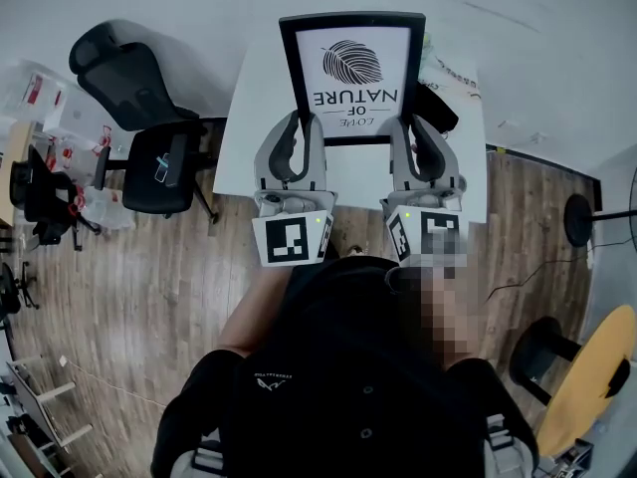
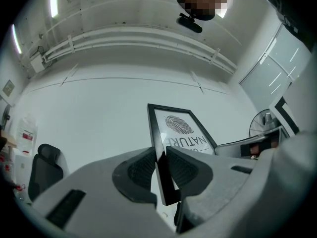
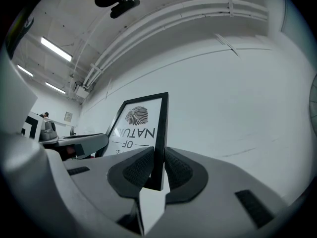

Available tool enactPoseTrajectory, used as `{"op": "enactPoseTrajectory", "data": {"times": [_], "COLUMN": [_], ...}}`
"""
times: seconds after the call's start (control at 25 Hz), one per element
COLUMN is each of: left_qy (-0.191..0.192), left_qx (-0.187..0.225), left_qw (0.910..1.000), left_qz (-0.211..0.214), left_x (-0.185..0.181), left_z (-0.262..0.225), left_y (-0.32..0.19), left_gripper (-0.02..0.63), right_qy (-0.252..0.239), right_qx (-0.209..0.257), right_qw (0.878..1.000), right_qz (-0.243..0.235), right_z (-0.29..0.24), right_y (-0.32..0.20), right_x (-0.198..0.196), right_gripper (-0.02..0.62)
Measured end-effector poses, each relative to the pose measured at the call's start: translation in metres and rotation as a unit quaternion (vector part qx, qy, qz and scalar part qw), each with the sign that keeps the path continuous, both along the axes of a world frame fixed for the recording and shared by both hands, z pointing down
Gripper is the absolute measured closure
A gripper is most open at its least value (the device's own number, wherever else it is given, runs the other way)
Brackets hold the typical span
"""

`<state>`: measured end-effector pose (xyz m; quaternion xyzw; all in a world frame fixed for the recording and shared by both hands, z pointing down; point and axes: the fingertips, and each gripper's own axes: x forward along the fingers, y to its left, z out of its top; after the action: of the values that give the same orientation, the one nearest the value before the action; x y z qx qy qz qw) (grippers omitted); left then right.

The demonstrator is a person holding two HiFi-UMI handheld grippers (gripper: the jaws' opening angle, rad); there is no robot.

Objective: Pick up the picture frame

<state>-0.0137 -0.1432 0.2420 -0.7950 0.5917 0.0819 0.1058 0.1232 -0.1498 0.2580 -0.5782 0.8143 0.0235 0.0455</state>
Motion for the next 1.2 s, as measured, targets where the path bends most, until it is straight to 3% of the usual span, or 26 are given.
{"op": "enactPoseTrajectory", "data": {"times": [0.84, 1.2], "left_qy": [0.011, -0.003], "left_qx": [-0.028, -0.032], "left_qw": [0.9995, 0.9994], "left_qz": [0.002, 0.011], "left_x": [0.004, 0.006], "left_z": [0.017, 0.022], "left_y": [0.0, -0.001], "left_gripper": [0.534, 0.534], "right_qy": [0.009, 0.008], "right_qx": [-0.027, -0.032], "right_qw": [1.0, 0.999], "right_qz": [0.009, 0.015], "right_z": [0.018, 0.021], "right_y": [0.002, 0.002], "right_x": [0.004, 0.006], "right_gripper": [0.529, 0.529]}}
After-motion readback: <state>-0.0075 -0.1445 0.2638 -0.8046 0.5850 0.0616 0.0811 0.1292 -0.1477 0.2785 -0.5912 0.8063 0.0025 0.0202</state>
